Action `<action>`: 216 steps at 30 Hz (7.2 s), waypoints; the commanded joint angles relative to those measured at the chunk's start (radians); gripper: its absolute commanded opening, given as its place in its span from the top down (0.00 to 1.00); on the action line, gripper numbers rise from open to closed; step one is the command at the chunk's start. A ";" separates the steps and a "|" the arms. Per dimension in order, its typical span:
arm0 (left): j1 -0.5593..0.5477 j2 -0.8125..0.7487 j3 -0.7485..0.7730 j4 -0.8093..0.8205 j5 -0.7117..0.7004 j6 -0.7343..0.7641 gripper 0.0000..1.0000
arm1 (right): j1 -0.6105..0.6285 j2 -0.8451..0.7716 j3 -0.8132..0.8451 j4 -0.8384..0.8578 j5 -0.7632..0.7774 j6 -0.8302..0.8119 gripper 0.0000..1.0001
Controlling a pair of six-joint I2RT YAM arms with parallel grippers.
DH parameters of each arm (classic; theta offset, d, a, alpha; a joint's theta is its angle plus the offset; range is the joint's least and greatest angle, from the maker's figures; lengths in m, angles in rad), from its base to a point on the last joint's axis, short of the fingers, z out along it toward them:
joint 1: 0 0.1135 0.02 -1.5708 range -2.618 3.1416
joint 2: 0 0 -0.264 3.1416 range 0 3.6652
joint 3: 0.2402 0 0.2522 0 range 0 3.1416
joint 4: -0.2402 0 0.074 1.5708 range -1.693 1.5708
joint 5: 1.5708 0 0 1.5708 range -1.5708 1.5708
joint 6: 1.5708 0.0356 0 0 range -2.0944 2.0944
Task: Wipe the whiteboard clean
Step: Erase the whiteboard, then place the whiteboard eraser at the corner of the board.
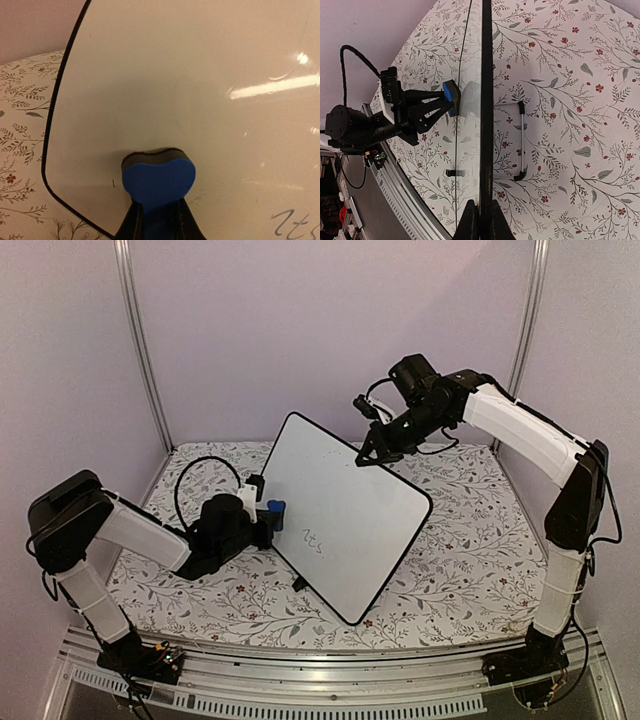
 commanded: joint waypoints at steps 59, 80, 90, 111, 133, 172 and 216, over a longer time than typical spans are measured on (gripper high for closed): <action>-0.156 -0.021 0.013 -0.206 -0.128 -0.041 0.96 | 0.036 0.033 -0.003 -0.022 0.008 -0.108 1.00; -0.350 0.108 0.114 -0.137 -0.062 0.008 0.96 | 0.037 0.036 0.000 -0.020 0.008 -0.109 1.00; -0.398 0.126 0.157 -0.160 -0.053 0.005 0.96 | 0.037 0.031 0.000 -0.021 0.009 -0.110 1.00; -0.469 0.136 0.213 -0.236 -0.050 0.016 0.96 | 0.037 0.022 -0.006 -0.021 0.012 -0.110 1.00; -0.283 -0.013 0.074 -0.404 -0.205 -0.007 0.96 | 0.037 0.028 -0.005 -0.020 0.013 -0.110 1.00; -0.500 -0.118 0.169 -0.279 -0.226 0.065 0.97 | 0.037 0.018 0.001 -0.021 0.025 -0.109 1.00; 0.087 -0.746 -0.151 -0.894 -0.201 -0.553 0.56 | 0.018 -0.093 0.050 0.054 0.250 -0.072 0.01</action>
